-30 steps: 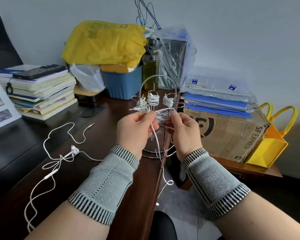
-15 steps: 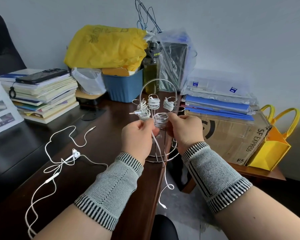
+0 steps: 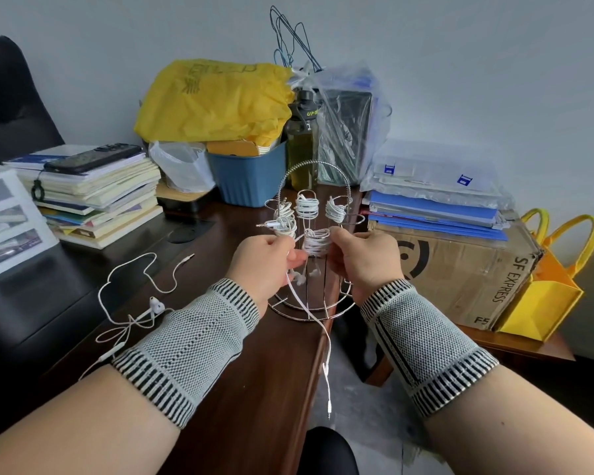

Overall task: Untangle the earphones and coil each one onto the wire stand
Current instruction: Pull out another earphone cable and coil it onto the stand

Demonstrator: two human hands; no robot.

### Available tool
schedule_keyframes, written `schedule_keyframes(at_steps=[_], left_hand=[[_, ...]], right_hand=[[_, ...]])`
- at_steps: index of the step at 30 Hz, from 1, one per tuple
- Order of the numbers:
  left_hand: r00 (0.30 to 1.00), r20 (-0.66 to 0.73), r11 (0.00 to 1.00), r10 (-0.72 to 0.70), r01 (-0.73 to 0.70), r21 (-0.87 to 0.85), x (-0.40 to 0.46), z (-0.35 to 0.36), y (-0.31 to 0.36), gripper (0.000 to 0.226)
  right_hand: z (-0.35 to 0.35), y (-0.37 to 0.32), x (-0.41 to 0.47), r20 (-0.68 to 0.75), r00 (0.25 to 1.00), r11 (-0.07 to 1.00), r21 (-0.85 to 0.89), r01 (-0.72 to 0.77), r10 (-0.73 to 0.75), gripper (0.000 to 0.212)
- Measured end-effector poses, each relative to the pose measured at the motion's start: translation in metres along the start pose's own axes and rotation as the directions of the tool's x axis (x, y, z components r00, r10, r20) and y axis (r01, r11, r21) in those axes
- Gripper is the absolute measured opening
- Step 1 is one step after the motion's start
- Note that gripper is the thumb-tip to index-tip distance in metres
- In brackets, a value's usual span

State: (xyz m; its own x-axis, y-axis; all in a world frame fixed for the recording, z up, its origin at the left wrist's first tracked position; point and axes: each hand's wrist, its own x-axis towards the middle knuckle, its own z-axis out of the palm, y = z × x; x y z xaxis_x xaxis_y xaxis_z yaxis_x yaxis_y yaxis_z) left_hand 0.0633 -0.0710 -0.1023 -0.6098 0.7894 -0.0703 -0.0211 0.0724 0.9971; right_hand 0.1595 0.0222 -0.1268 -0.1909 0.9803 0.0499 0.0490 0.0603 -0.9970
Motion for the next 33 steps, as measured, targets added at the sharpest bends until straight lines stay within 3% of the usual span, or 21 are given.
schedule_keyframes(at_steps=[5,8,12,15,18,22,29,33], left_hand=[[1.000,0.025,1.000,0.008,-0.009,0.028,0.000,-0.002,-0.003,0.023],[0.999,0.008,0.997,0.049,-0.050,0.064,0.003,-0.004,-0.013,0.036],[0.997,0.028,0.998,0.066,-0.067,0.015,0.002,-0.005,-0.018,0.045],[0.998,0.046,0.997,0.052,-0.050,-0.051,-0.003,-0.005,-0.019,0.036],[0.995,0.081,0.963,-0.053,0.072,-0.258,-0.003,-0.008,-0.017,0.038],[0.979,0.113,0.880,-0.170,0.202,-0.429,-0.001,-0.011,-0.018,0.014],[0.979,0.125,0.869,-0.161,0.201,-0.452,-0.005,-0.013,-0.020,0.013],[0.983,0.154,0.927,-0.104,0.152,-0.343,-0.016,-0.013,-0.018,0.037]], right_hand=[[-0.003,0.001,-0.003,0.018,1.000,0.995,0.103,0.000,-0.002,0.033],[-0.004,0.004,-0.009,0.009,0.997,0.991,0.115,0.071,-0.072,0.013],[-0.008,0.011,-0.018,0.052,0.962,0.963,-0.019,0.269,-0.268,0.014],[-0.009,0.013,-0.022,0.072,0.939,0.937,-0.078,0.340,-0.335,0.016],[-0.008,0.014,-0.021,0.058,0.935,0.930,-0.101,0.355,-0.350,0.014],[-0.008,0.016,-0.022,0.043,0.931,0.925,-0.101,0.366,-0.363,0.011],[-0.007,0.018,-0.020,0.054,0.942,0.940,-0.067,0.336,-0.332,0.015],[-0.008,0.017,-0.022,0.073,0.943,0.944,-0.037,0.327,-0.324,0.017]])
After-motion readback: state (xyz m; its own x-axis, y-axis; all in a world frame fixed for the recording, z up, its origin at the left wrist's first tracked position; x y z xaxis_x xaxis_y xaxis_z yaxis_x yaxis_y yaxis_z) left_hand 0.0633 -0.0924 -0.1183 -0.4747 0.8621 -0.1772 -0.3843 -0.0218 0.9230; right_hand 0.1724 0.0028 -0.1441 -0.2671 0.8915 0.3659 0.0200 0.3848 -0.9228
